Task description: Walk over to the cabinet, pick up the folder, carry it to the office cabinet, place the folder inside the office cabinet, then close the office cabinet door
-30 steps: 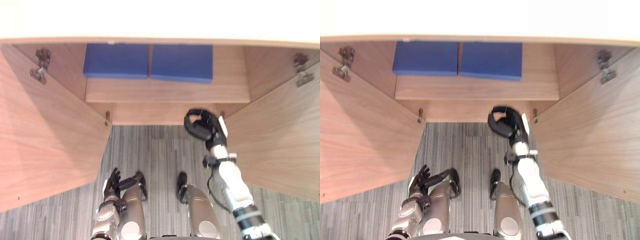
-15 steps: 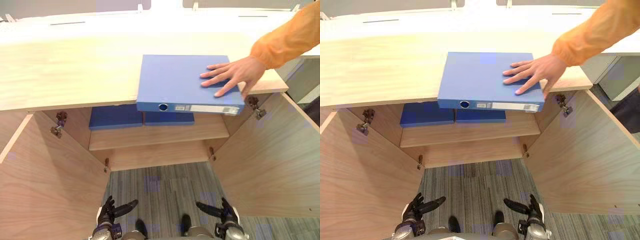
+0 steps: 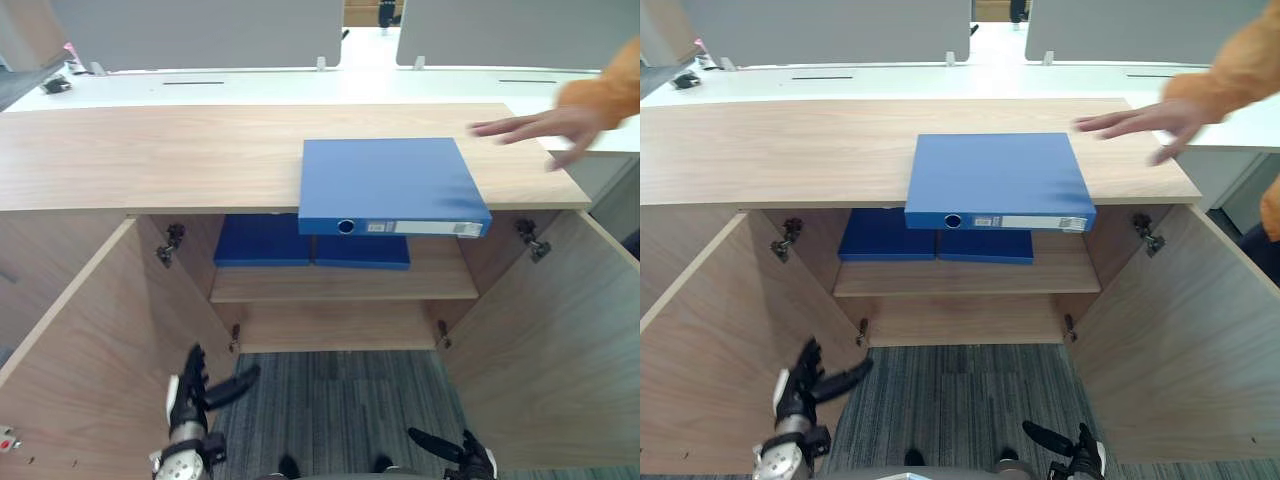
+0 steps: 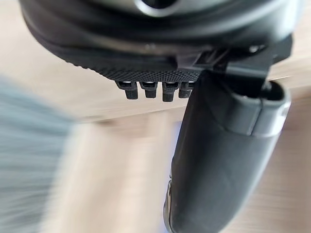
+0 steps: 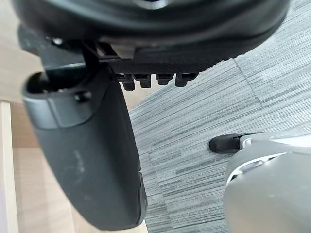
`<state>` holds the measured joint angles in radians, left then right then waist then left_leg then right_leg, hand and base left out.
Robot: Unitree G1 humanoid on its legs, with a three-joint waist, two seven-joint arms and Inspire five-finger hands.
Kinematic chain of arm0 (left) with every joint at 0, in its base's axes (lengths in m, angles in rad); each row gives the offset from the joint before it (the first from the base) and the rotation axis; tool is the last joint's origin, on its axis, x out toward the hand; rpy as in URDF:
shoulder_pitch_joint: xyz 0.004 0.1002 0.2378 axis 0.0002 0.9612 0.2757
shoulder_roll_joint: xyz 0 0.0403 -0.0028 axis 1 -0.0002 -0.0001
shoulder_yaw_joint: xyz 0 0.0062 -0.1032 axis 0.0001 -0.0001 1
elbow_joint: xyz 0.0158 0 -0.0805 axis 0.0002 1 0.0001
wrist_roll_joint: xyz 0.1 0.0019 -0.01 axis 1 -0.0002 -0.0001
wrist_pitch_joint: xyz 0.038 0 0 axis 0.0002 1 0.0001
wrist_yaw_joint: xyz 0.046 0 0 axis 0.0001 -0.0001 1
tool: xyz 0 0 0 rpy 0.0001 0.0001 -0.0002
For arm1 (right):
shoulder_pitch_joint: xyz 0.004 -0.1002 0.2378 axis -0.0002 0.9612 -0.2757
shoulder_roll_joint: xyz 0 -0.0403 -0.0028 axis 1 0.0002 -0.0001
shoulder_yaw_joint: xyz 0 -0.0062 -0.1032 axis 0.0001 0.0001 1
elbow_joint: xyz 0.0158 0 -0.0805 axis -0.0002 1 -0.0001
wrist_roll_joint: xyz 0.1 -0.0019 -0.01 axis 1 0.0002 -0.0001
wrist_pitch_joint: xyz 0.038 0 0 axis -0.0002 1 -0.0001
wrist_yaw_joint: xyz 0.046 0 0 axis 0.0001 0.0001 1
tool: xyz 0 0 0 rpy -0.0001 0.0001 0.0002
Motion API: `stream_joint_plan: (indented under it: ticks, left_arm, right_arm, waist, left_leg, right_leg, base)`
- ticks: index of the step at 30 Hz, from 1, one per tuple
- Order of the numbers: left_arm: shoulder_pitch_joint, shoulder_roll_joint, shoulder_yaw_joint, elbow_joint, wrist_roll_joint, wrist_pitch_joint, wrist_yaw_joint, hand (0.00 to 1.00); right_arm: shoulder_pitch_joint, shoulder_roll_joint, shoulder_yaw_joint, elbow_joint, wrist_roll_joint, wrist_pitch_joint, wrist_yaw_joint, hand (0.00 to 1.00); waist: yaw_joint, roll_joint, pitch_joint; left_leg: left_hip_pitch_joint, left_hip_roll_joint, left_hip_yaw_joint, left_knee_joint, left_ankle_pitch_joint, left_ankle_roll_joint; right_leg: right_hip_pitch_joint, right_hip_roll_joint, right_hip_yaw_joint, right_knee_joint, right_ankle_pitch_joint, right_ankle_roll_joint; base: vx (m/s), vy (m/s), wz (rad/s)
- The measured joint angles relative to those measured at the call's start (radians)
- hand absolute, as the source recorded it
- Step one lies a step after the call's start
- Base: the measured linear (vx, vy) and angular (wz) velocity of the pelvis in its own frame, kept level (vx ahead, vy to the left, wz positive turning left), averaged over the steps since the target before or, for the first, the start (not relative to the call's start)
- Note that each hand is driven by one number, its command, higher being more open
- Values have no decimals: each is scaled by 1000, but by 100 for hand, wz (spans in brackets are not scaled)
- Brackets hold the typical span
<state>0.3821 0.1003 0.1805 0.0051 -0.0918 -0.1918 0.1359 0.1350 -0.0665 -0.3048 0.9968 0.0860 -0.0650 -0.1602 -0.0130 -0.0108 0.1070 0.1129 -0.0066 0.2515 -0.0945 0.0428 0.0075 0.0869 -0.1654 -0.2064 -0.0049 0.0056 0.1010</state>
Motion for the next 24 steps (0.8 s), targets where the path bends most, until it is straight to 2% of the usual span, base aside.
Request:
stream_joint_plan:
  ticks: [1,2,5,6,10,14,18,21,24]
  left_arm:
    - [0,0,0,0,0,0,0,100]
    - [2,9,18,-112,43,-20,34,100]
    - [1,43,14,-284,104,-48,74,100]
    - [-4,77,-5,-366,148,-70,95,100]
    - [-69,205,-95,-474,266,-115,107,100]
    - [-195,313,-231,-464,410,-126,105,100]
    - [-352,393,-388,-329,597,-126,104,100]
    - [-440,406,-451,-195,716,-105,104,100]
    - [-484,400,-470,-97,804,-64,104,100]
  right_arm:
    - [0,0,0,0,0,0,0,100]
    - [1,0,0,0,0,-2,0,100]
    - [3,0,4,1,2,-9,1,100]
    - [6,-2,10,2,2,-13,1,100]
    - [18,-10,40,3,0,-15,7,100]
    - [24,-16,81,7,-2,-18,12,100]
    - [38,-26,117,9,-6,-19,27,100]
    - [40,-30,120,8,-6,-19,30,100]
    - [40,-33,135,8,-5,-19,34,100]
  waist:
    - [0,0,0]
    - [0,2,-1]
    - [-1,4,-10]
    - [-2,7,-18]
    - [-4,16,-28]
    - [-19,22,-38]
    - [-42,23,-46]
    - [-66,23,-46]
    - [-86,21,-45]
  left_leg:
    - [0,0,0,0,0,0]
    - [15,-4,-1,0,-6,2]
    - [19,-4,2,0,-14,-5]
    - [19,-4,5,0,-17,-5]
    - [31,-2,7,2,-16,-4]
    - [36,3,16,1,-17,-5]
    - [44,2,27,0,-17,-4]
    - [42,3,35,0,-17,-4]
    - [30,3,39,0,-17,-5]
  right_leg:
    - [0,0,0,0,0,0]
    - [17,-3,-1,-2,2,-3]
    - [22,-4,3,-2,3,-2]
    - [23,-3,7,-2,7,6]
    - [35,1,19,-4,8,7]
    - [34,5,38,-5,7,5]
    - [31,10,48,-3,1,-6]
    - [23,13,53,-8,-2,-12]
    - [11,14,57,-16,-1,-14]
  base:
    - [26,46,3]
    - [0,0,0]
    - [46,24,-3]
    - [59,13,-5]
    - [53,1,-3]
    - [-9,-11,-7]
    - [-35,-8,-9]
    - [-32,-5,-8]
    - [3,-5,-5]
